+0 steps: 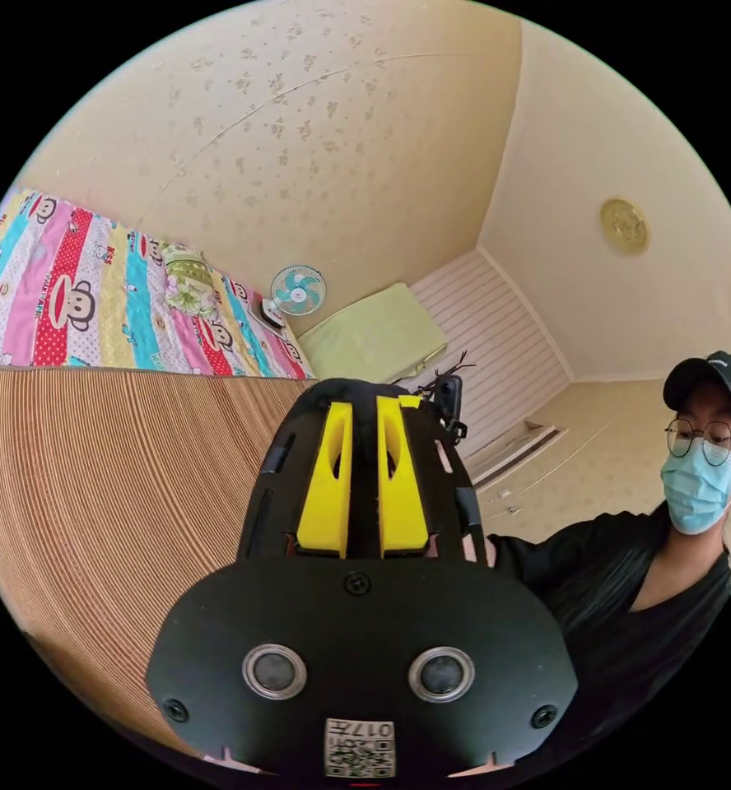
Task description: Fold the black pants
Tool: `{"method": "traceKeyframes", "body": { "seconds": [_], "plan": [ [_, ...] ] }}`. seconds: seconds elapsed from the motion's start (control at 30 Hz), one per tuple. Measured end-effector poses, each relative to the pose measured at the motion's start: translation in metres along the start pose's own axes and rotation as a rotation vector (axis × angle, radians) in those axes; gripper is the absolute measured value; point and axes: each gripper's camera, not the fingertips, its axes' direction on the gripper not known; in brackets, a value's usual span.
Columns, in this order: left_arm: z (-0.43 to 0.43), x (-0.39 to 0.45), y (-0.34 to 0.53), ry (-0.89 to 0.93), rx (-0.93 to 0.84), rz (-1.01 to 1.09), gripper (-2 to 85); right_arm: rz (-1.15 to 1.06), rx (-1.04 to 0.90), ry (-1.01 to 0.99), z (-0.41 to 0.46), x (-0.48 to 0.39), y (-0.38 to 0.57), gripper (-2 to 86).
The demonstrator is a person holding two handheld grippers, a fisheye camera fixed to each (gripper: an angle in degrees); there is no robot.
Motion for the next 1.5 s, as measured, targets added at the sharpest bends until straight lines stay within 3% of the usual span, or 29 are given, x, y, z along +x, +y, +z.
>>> {"method": "traceKeyframes", "body": {
  "seconds": [0.1, 0.17, 0.23, 0.3, 0.37, 0.43, 0.67, 0.83, 0.9, 1.03, 1.2, 1.3, 1.4, 1.5],
  "plan": [
    [0.033, -0.027, 0.044, -0.119, -0.131, -0.012, 5.2, 0.013, -0.132, 0.154, 0.048, 0.011, 0.040, 1.3],
    [0.061, -0.049, 0.111, -0.166, -0.247, -0.047, 5.3, 0.085, -0.214, 0.151, 0.077, 0.025, 0.088, 1.9],
    [0.084, -0.072, 0.175, -0.142, -0.335, -0.150, 5.4, 0.197, -0.296, 0.129, 0.104, 0.043, 0.147, 2.7],
    [0.108, -0.096, 0.240, -0.146, -0.438, -0.305, 5.9, 0.443, -0.434, 0.119, 0.133, 0.071, 0.234, 4.3],
    [0.137, -0.117, 0.314, -0.209, -0.618, -0.472, 9.0, 0.604, -0.558, 0.165, 0.144, 0.085, 0.283, 5.5],
    [0.140, -0.120, 0.333, -0.216, -0.667, -0.494, 10.6, 0.682, -0.619, 0.224, 0.141, 0.092, 0.304, 6.4],
    [0.078, -0.107, 0.289, -0.280, -0.502, -0.451, 13.6, 0.648, -0.307, 0.181, 0.118, 0.142, 0.193, 16.1],
    [0.034, -0.091, 0.309, -0.312, -0.399, -0.517, 13.2, 0.729, -0.564, 0.021, 0.244, 0.194, 0.157, 17.7],
    [0.020, -0.083, 0.328, -0.330, -0.369, -0.567, 13.2, 0.641, -0.617, 0.160, 0.286, 0.172, 0.132, 16.4],
    [-0.006, -0.059, 0.384, -0.337, -0.237, -0.692, 12.7, 0.657, -0.536, 0.123, 0.346, 0.146, 0.109, 14.6],
    [-0.015, -0.038, 0.430, -0.362, -0.085, -0.795, 11.9, 0.728, -0.560, 0.009, 0.493, 0.101, 0.073, 14.4],
    [-0.009, -0.026, 0.436, -0.418, -0.023, -0.804, 11.2, 0.629, -0.621, -0.042, 0.571, 0.063, 0.054, 14.1],
    [0.010, -0.021, 0.427, -0.442, -0.029, -0.795, 11.1, 0.573, -0.723, -0.042, 0.593, 0.059, 0.044, 13.8],
    [0.040, -0.014, 0.403, -0.469, -0.065, -0.718, 11.0, 0.470, -0.702, -0.131, 0.548, 0.080, 0.041, 12.0]
  ]
}}
